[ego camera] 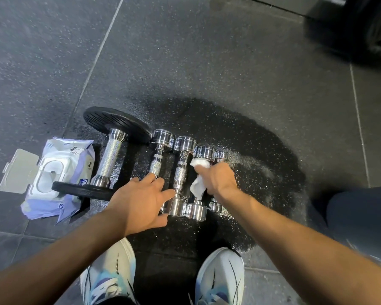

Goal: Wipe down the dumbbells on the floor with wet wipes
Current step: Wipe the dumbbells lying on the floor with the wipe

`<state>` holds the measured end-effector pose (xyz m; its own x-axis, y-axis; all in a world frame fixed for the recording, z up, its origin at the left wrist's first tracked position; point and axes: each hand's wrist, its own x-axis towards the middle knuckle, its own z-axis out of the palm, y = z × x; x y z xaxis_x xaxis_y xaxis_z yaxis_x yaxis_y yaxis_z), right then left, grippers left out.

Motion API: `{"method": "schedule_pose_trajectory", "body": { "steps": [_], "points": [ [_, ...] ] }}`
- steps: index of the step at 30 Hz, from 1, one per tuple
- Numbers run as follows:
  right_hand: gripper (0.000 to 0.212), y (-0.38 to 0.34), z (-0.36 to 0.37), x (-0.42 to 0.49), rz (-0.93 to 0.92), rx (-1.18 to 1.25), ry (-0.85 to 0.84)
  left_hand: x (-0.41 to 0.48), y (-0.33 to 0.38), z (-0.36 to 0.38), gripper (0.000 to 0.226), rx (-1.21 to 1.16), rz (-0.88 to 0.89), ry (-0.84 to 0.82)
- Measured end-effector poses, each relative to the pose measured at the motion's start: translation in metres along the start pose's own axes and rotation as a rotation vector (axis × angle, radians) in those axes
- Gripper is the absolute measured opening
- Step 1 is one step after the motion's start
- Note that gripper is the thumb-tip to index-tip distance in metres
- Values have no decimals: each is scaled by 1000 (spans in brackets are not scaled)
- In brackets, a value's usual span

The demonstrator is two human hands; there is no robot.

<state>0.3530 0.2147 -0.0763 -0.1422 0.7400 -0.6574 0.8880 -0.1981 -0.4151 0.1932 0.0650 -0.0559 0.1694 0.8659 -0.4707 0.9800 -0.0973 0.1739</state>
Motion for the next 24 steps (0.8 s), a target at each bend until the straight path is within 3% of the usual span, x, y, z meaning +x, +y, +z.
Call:
{"method": "schedule_pose_trajectory", "body": {
  "steps": [2,3,4,5,6,7,8,15,17,18,20,24],
  "points": [
    [19,13,10,0,149,181,-16,1,0,-1,60,9,1,-1],
    [20,16,15,-6,177,30,-84,1,0,0,60,12,1,-4],
    [32,18,20,-13,83,-278,-111,1,0,0,61,14,0,-4],
    [40,18,20,-20,43,-371,-142,1,0,0,61,17,-1,-4],
    [41,23,20,-23,90,-217,-179,1,-1,0,61,17,1,-3],
    [36,21,18,-27,262,139,-201,1,-1,0,61,16,1,-2],
    [27,15,10,-25,329,242,-219,1,0,0,61,16,0,-2],
    [26,-5,-6,-9,169,271,-156,1,0,0,62,16,-5,-7],
    [25,-5,-3,-16,322,371,-161,0,0,0,62,18,-8,-9],
    [37,-2,-2,-23,304,328,-164,1,0,0,63,16,-6,-10],
    [46,10,2,-30,310,387,-254,1,0,1,62,22,-2,-13],
    [42,10,-9,-38,342,305,-390,3,-1,2,63,25,2,-6]
  ]
}}
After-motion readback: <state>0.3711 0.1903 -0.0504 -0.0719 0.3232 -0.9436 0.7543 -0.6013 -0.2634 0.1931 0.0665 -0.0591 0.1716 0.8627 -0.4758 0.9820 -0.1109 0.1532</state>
